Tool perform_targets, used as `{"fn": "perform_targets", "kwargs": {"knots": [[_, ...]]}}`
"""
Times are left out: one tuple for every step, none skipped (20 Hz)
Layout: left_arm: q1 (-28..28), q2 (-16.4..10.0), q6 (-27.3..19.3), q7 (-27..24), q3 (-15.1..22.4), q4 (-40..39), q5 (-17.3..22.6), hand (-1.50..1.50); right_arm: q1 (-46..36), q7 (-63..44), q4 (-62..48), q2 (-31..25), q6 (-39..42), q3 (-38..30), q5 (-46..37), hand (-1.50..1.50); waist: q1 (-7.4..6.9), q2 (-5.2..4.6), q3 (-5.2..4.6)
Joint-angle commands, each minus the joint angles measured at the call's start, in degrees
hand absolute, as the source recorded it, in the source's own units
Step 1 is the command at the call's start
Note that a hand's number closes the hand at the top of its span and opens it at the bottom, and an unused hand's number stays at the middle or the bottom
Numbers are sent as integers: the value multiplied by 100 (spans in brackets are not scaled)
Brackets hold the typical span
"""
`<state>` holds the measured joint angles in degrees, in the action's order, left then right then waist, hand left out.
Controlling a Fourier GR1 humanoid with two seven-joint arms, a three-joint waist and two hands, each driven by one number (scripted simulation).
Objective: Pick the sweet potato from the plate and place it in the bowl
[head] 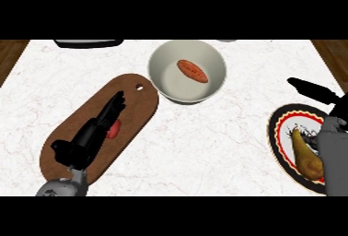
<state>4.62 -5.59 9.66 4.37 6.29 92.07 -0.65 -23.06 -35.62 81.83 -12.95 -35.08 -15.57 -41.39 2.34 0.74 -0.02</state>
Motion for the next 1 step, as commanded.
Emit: {"fn": "perform_targets", "kwargs": {"knots": [[13, 180, -137, 22, 237, 6, -243, 0, 1275, 241, 1495, -76, 435, -71, 687, -150, -88, -36, 2]]}}
